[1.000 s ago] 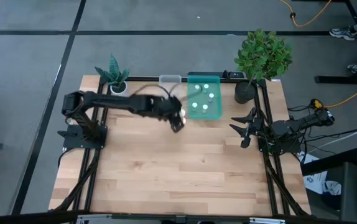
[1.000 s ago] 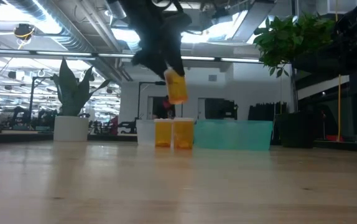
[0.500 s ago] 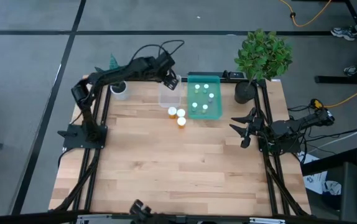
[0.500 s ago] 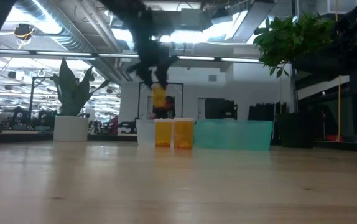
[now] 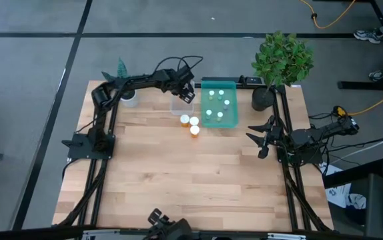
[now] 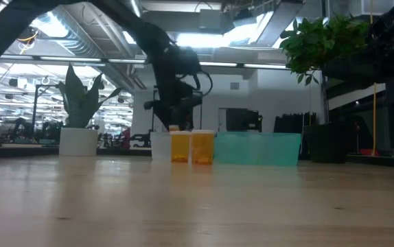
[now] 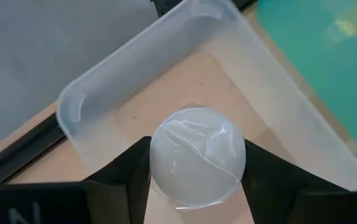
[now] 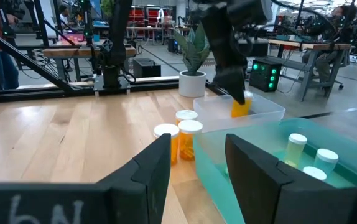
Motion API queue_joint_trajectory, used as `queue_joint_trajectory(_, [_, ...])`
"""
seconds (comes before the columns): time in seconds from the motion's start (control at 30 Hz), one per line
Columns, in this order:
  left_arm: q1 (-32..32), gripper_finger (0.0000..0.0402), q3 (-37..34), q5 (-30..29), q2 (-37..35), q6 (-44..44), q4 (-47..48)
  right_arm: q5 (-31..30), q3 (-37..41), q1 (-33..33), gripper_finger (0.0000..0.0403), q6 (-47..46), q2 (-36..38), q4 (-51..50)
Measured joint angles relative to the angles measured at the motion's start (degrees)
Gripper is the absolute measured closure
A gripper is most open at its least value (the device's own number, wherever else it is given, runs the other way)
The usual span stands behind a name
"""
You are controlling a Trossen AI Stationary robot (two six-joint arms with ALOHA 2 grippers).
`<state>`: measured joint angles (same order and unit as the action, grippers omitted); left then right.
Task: Pick and place medicine bottles into bin by pill shape (circle, oval)
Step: Put the orange capsule bottle into the transparent bin
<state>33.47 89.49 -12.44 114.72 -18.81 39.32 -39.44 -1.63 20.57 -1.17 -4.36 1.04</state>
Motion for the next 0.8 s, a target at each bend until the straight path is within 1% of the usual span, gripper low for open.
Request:
queue_joint_trajectory(0.1, [0.02, 0.0212, -0.07, -0.04, 0.89, 0.14, -1.87, 0.00, 0.00, 0.00, 0.0249, -0.02, 0.00, 0.00])
queue_joint_trajectory(0.2, [0.29, 0.0207, -0.02, 1.25, 0.96, 2.85, -2.28, 0.00, 0.00, -0.01, 0.0249, 0.00, 0.00, 0.01])
queue_joint_trajectory(0.33, [0.61, 0.0181, -0.02, 3.79, 0.96, 5.62, -2.71, 0.00, 0.00, -0.01, 0.0249, 0.11, 0.00, 0.01])
queue_joint_trajectory(0.6, [1.20, 0.0124, -0.02, 3.55, 0.96, 7.22, -3.21, 0.00, 0.00, -0.01, 0.0249, -0.04, 0.00, 0.02])
queue_joint_trajectory(0.7, [1.18, 0.0114, -0.01, 2.95, 0.98, 7.37, -4.27, 0.00, 0.00, -0.01, 0.0249, -0.02, 0.00, 0.00])
queue_joint_trajectory(0.8, [1.12, 0.0112, 1.92, 3.79, 0.88, 7.35, -4.01, 0.00, 0.00, -0.01, 0.0249, 0.07, 0.00, 0.00])
